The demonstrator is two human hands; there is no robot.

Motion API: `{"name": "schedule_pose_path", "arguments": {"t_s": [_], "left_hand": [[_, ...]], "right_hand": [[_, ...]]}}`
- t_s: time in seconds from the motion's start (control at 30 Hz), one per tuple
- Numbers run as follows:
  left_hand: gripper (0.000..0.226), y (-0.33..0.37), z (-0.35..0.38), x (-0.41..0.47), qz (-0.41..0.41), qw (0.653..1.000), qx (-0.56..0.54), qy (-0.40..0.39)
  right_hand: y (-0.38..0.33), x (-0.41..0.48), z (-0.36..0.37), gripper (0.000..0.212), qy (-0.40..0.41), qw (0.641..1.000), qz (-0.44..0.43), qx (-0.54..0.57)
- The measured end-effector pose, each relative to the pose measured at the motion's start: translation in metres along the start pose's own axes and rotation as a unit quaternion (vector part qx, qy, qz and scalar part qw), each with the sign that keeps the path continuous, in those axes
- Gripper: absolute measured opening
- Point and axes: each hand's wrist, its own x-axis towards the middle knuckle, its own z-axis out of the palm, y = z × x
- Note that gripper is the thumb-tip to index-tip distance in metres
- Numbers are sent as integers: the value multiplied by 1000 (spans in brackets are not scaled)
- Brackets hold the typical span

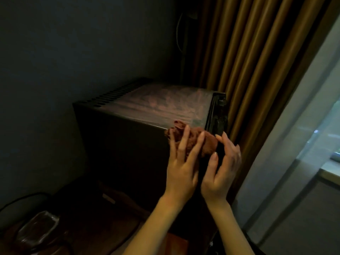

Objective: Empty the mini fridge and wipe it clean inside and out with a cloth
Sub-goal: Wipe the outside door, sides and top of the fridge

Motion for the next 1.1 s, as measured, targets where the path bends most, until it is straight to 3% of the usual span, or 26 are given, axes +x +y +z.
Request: {"name": "schedule_pose_path", "arguments": {"t_s": [0.13,0.23,0.33,0.47,0.53,0.63,0.67,0.77,0.83,0.9,1.0,1.1], "left_hand": [[51,-39,-23,6,37,998,47,-9],[66,-71,-39,17,2,998,59,14],[79,-105,-62,26,-122,990,40,58],[75,-160,-95,35,-265,955,-4,135],[69,-183,-105,36,-335,926,-25,171],[61,-188,-100,28,-476,854,-64,203],[65,-180,-90,23,-489,848,-56,198],[68,-129,-50,3,-389,909,-8,151],[69,-84,-40,-6,-302,951,-25,56],[68,-70,-41,-8,-224,974,-24,15],[68,-97,-58,8,-210,977,16,37],[70,-145,-78,28,-279,951,1,131]], "right_hand": [[-10,4,1,36,-20,996,-83,-40],[-20,6,12,36,-73,986,-134,-68],[-24,5,23,39,-98,981,-137,-99],[-19,3,29,43,-94,979,-133,-122],[-19,0,30,45,-89,979,-136,-125],[-22,-13,35,47,-86,983,-108,-123],[-24,-19,37,48,-93,983,-99,-121],[-23,-42,45,52,-128,980,-89,-124],[-21,-52,50,55,-152,976,-83,-134],[-19,-59,53,57,-174,971,-75,-146],[-20,-67,55,58,-193,967,-63,-155],[-22,-70,55,59,-205,966,-54,-149]]}}
